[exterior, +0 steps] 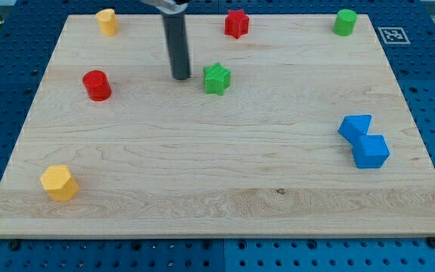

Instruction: Move the green star toward the blue blocks

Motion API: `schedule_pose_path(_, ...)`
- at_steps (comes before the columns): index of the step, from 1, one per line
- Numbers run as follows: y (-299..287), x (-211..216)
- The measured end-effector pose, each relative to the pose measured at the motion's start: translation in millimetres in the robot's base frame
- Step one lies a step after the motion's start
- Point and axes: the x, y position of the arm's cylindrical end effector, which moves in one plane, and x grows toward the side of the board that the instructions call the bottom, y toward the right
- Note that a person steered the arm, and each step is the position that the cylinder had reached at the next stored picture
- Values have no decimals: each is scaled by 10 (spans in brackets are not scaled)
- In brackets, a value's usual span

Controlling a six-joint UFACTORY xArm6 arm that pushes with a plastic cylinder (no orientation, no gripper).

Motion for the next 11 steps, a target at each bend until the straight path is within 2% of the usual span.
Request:
schedule_pose_path(1, 457, 153)
schedule_pose_path(2, 511, 299)
schedule_pose_path(4, 1139, 305)
schedule_pose_path(7, 1357, 663)
schedule_pose_path(9, 1764, 669)
schedule_pose_path(11, 1769, 430)
